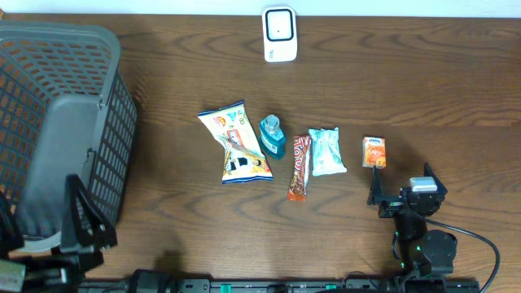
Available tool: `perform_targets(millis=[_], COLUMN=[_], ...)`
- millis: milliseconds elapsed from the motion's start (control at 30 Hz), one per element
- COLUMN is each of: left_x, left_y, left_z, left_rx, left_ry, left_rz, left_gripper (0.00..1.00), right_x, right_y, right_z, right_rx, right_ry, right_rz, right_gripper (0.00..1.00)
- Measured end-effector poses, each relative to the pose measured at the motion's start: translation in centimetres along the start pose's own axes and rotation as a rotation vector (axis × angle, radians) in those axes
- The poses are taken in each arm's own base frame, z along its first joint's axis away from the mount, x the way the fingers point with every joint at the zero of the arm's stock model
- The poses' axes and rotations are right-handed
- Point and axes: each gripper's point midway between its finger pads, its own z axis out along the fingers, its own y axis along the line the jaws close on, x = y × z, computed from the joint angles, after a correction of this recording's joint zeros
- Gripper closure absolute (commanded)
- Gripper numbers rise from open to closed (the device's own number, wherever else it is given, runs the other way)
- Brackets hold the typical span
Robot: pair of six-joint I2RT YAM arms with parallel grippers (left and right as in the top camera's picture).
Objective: Scan the item barcode
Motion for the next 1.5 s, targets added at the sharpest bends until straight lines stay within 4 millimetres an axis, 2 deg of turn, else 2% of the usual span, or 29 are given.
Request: perform_targets(millis=[367, 567, 700, 867, 1033, 1200, 1333, 1500], left_x=[0.2, 1.2, 1.6, 1.5, 1.3, 0.3, -0.6, -0.8], left_y=[-0.5, -0.6, -0.9, -0.8, -0.7, -0.5, -0.4, -0.4], left_z=[-2.3, -2.8, -2.7, -2.8, -3.1, -5.0, -7.1, -7.5], left_rx=[0.066, 0.083, 0.099, 0.089, 0.078, 0.096, 0.123, 0.129], left_ry=[-0.031, -0.026, -0.016, -0.020, -0.031, -0.087, -0.139, -0.146], left_rz=[-0.045, -0.044, -0.043, -0.040, -0.067, -0.096, -0.113, -0.117], left_gripper=[0.02, 0.02, 0.02, 0.02, 0.02, 0.02, 0.02, 0.02], right_x=[0.0, 0.0, -0.1, -0.8, -1.1, -1.2, -1.5, -1.4], right_y=[0.0, 0.0, 0.6, 3.5, 5.8, 7.2, 8.3, 9.2], right_z=[0.0, 0.0, 0.0, -0.4, -1.0, -1.6, -2.2, -2.7], right_rx=[0.000, -0.001, -0.032, -0.208, -0.348, -0.434, -0.506, -0.558], right_ry=[0.000, 0.000, -0.001, 0.023, 0.080, 0.131, 0.152, 0.177], right_rz=[0.000, 0.002, 0.166, 0.561, 0.747, 0.844, 0.845, 0.823], right_gripper=[0.01, 0.01, 0.01, 0.01, 0.01, 0.01, 0.01, 0.01])
